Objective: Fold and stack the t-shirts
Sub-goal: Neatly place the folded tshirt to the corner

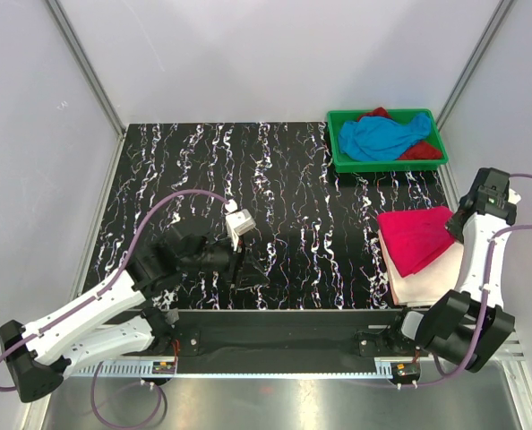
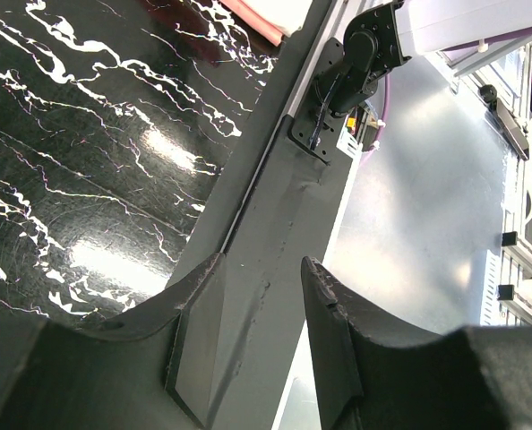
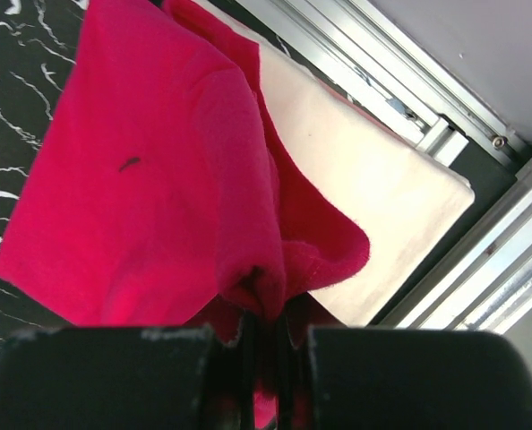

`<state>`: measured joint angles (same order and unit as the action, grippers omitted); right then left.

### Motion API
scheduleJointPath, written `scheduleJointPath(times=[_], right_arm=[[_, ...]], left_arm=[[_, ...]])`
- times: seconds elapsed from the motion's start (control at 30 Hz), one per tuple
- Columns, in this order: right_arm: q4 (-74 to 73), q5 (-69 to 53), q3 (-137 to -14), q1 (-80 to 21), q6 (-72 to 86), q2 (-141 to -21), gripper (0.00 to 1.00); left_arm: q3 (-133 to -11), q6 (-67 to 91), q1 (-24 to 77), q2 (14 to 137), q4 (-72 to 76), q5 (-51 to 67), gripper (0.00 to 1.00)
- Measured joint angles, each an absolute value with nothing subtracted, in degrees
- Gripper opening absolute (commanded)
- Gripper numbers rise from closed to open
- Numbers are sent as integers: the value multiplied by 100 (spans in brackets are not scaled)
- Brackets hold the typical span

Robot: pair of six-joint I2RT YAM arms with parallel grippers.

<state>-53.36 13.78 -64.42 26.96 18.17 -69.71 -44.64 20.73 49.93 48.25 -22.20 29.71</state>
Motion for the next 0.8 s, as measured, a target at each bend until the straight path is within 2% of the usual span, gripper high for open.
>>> scheduleJointPath(times=[0.6, 0.63, 0.67, 0.7, 0.73, 0.8], right_arm=[[-5979, 1406, -6512, 3107, 2047, -7002, 0], [-6005, 1411, -6525, 3109, 2060, -7004, 4], [-6029, 1417, -6536, 3114, 2069, -7004, 14], [-6073, 1431, -6554, 3114, 2084, -7004, 26], [-6125, 1439, -6580, 3118, 2121, -7006, 49], [-6320, 1546, -6694, 3122, 2156, -7032, 66]], left_arm=[[-4464, 2075, 4984, 4827, -2220, 3026, 44], [-4464, 2075, 4984, 4827, -2220, 3028, 44], [-4464, 2075, 4984, 4827, -2220, 3030, 44], [-4464, 2075, 4984, 4827, -2220, 3033, 44], [-4464, 2075, 4984, 4827, -2220, 3039, 44], [-4464, 2075, 4984, 4838, -2220, 3055, 44]])
